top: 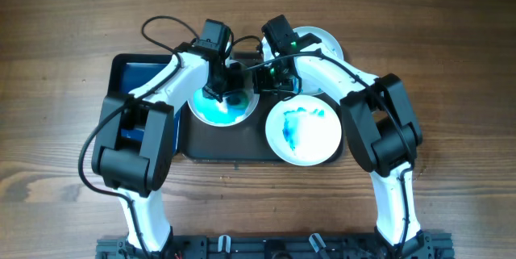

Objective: Clean dirty plates on tray and stack at the side
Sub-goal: 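Scrub the left plate with the sponge while the right gripper holds its rim, then lift the scrubbed plate with the right gripper and move the sponge left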

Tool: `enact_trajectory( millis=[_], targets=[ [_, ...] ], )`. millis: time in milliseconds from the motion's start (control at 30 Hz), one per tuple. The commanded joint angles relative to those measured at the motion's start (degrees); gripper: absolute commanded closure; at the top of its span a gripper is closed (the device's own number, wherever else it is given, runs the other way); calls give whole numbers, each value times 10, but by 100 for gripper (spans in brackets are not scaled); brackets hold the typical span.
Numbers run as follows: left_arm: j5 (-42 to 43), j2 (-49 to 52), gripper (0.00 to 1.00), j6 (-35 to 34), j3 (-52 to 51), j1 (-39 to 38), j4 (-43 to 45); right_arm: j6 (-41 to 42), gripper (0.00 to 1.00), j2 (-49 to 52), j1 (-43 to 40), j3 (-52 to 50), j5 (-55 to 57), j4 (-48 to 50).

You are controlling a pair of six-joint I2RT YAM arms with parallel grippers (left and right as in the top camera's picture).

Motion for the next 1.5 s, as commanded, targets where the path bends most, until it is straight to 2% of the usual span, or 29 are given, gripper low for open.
enact_trajectory(
  millis=[0, 133, 200, 400, 533, 633, 833, 867, 967, 1033, 1133, 1300, 1467],
  targets=[
    [-267, 8, 96, -115, -5, 7, -52, -2, 96, 19, 0, -9, 32, -5],
    [-269, 8, 96, -115, -5, 7, -117, -2, 96, 19, 0, -9, 32, -5],
    [-241, 8, 96, -109, -5, 7, -148, -2, 96, 19, 0, -9, 32, -5],
    [50, 8, 96, 102, -5, 7, -196, -2, 96, 19, 0, -9, 32, -5],
    [146, 8, 96, 167, -5, 7, -186, -2, 96, 19, 0, -9, 27, -4],
    [172, 8, 96, 188, -5, 7, -146, -3, 96, 19, 0, -9, 27, -4],
    [167, 8, 96, 182, -5, 7, -21, -4, 96, 19, 0, -9, 28, -5],
    [148, 8, 96, 168, -5, 7, -6, -5, 96, 19, 0, -9, 28, -5],
    [-11, 8, 96, 75, -5, 7, 11, -5, 96, 19, 0, -9, 28, -5],
    [-104, 5, 96, 28, -3, 9, -7, -6, 96, 19, 0, -9, 28, -5],
    [-165, -8, 96, -14, 14, 20, -63, -6, 96, 19, 0, -9, 30, -5],
    [-165, -66, 96, -39, 92, 67, -179, -5, 96, 19, 2, -9, 37, -6],
    [-160, -148, 96, -35, 150, 140, -280, -5, 96, 7, 16, -9, 69, -13]
  ],
)
